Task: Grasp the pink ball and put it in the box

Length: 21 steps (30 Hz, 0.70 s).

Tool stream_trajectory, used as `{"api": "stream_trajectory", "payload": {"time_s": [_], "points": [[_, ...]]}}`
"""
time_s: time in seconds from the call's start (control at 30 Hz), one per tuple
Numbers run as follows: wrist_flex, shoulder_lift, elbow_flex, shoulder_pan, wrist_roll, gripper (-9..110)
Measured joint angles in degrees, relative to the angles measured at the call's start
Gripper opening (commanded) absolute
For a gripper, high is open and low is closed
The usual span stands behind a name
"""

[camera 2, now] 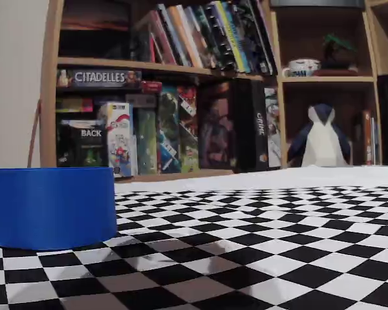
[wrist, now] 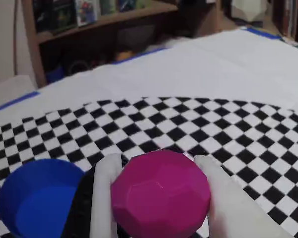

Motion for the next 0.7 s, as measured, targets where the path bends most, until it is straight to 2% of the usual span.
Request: {"api": "stream_trajectory", "payload": {"time_s": [0.7], "points": [[0.0,-5.89,-0.62,-11.16,0.18,0]]}}
